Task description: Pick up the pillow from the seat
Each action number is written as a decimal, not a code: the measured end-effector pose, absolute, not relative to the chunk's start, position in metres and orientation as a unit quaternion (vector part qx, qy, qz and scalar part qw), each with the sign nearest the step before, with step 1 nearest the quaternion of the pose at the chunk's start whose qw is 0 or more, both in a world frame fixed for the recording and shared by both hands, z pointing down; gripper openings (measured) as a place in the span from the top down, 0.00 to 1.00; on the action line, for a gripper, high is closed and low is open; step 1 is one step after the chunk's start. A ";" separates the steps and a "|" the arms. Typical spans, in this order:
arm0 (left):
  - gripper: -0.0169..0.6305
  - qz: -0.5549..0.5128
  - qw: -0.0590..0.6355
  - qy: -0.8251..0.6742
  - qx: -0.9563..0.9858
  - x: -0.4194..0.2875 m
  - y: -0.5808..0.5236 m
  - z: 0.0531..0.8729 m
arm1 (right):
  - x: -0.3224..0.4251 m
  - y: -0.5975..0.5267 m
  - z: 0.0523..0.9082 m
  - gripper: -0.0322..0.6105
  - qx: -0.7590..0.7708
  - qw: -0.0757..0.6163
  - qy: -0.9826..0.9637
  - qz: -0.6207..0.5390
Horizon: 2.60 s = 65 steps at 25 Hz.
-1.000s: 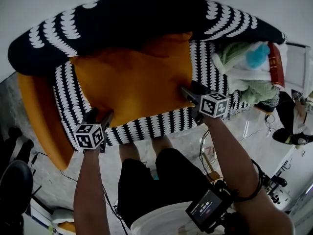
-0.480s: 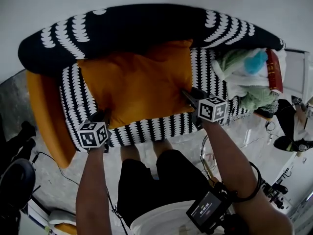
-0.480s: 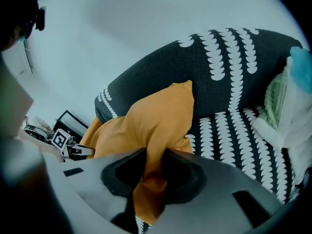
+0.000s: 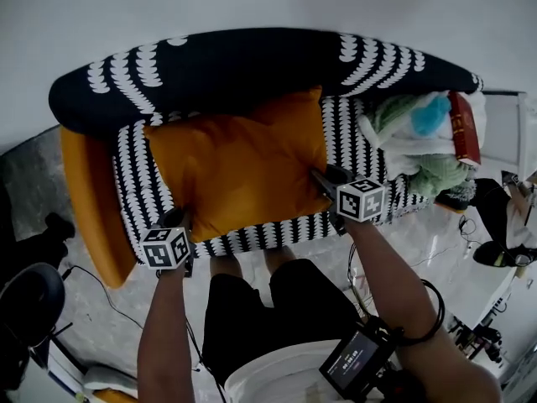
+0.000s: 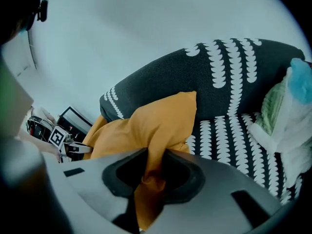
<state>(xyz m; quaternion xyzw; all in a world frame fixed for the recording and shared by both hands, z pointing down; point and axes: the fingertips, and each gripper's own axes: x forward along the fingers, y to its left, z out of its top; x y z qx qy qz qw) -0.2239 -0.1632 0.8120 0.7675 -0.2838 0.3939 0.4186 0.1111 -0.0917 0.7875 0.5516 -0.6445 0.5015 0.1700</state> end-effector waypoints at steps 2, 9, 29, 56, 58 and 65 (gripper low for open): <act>0.95 0.393 0.419 -0.285 0.768 -0.225 -0.159 0.804 | 0.112 -0.091 0.783 0.79 0.549 0.170 -0.647 0.501; 0.95 0.376 0.422 -0.301 0.768 -0.224 -0.152 0.768 | 0.114 -0.087 0.755 0.79 0.544 0.162 -0.661 0.490; 0.95 0.346 0.382 -0.324 0.793 -0.199 -0.129 0.668 | 0.139 -0.060 0.661 0.80 0.548 0.132 -0.686 0.461; 0.95 0.283 0.306 -0.371 0.830 -0.231 -0.130 0.532 | 0.111 -0.073 0.528 0.80 0.553 0.078 -0.743 0.368; 0.95 0.272 0.296 -0.374 0.836 -0.238 -0.134 0.521 | 0.104 -0.075 0.518 0.80 0.557 0.071 -0.746 0.357; 0.95 0.244 0.269 -0.379 0.851 -0.268 -0.140 0.477 | 0.074 -0.080 0.474 0.80 0.568 0.056 -0.755 0.322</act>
